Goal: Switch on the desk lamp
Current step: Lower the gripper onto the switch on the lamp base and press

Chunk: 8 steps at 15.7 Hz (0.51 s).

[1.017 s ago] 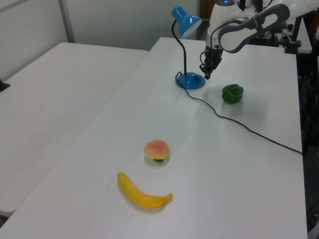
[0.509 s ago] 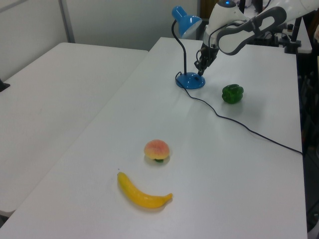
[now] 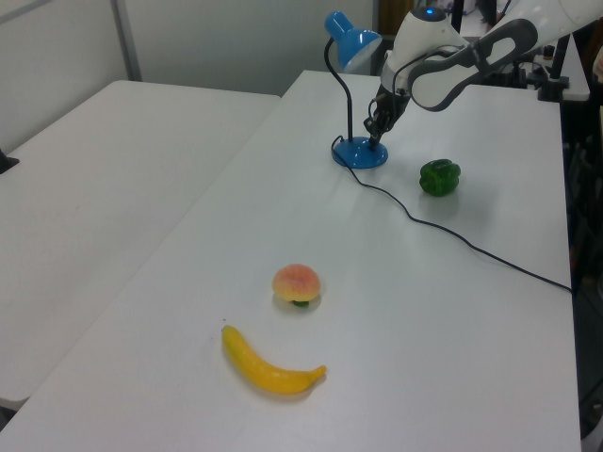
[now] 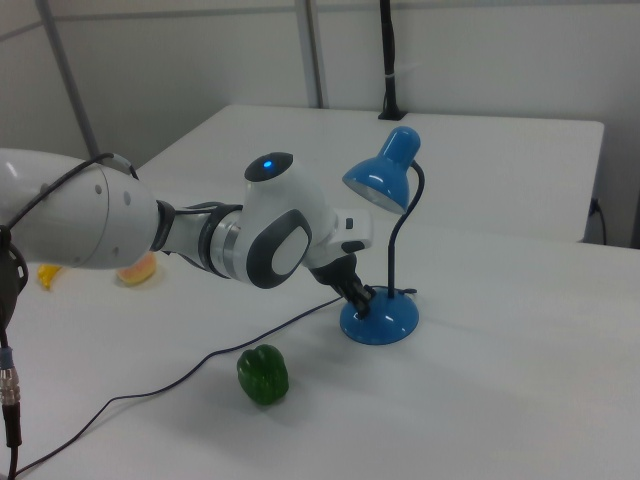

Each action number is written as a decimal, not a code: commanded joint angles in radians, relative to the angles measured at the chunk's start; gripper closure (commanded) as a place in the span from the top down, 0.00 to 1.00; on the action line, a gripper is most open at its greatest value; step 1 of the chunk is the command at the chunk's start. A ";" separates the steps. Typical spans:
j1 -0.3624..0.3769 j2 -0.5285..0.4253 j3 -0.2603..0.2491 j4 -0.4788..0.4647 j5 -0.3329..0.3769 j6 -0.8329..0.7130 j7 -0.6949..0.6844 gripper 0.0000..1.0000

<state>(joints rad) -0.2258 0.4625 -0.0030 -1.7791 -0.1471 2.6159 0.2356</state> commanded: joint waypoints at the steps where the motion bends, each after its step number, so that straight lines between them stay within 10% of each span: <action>1: -0.001 0.018 0.002 0.012 -0.025 0.065 -0.016 0.00; 8: 0.000 0.024 0.002 0.010 -0.025 0.073 -0.016 0.00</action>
<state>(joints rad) -0.2258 0.4741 -0.0029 -1.7785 -0.1602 2.6689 0.2353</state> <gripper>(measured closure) 0.991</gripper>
